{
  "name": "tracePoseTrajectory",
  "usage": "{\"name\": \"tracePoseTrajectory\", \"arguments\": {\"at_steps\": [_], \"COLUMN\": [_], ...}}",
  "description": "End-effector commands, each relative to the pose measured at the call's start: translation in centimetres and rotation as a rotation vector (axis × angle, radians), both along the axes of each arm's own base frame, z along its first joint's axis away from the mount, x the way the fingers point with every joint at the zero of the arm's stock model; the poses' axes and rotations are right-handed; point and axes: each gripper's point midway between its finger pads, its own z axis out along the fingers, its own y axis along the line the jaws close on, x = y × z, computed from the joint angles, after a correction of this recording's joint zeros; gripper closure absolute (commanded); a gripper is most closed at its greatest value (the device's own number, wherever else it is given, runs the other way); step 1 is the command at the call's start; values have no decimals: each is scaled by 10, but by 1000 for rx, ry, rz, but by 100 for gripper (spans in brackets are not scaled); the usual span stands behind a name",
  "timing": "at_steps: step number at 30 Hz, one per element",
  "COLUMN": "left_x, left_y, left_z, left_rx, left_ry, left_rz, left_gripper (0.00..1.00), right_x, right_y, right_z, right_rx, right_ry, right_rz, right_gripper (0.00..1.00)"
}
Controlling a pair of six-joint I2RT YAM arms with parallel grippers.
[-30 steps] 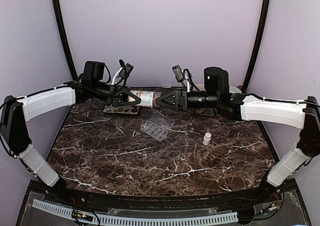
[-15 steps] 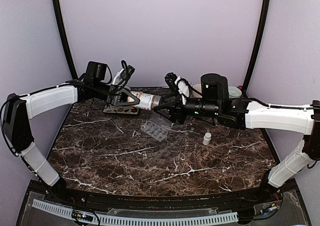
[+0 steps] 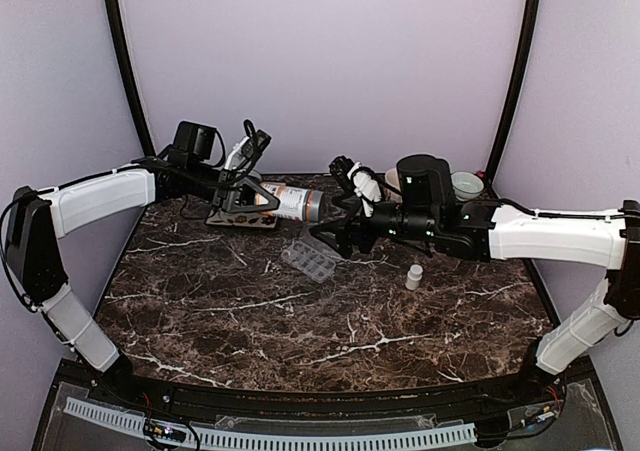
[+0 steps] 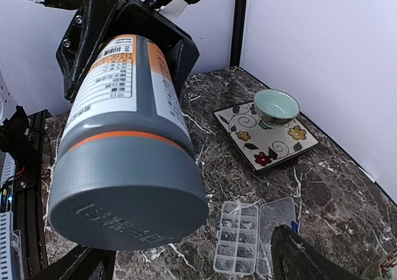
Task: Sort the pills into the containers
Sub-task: Unscrew the lid of the pill bottle.
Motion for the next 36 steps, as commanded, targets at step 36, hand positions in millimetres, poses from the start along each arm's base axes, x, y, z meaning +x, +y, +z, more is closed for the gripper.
{"name": "tracePoseTrajectory", "arguments": {"at_steps": [36], "left_x": [8], "left_y": [3], "left_z": [24], "left_rx": [-60], "left_ry": [-205], "left_rz": [97], "left_gripper": [100], "right_x": [4], "right_y": [3], "right_z": [78], "right_rx": [647], "right_ry": [876], "right_rz": [156], "right_gripper": [21]}}
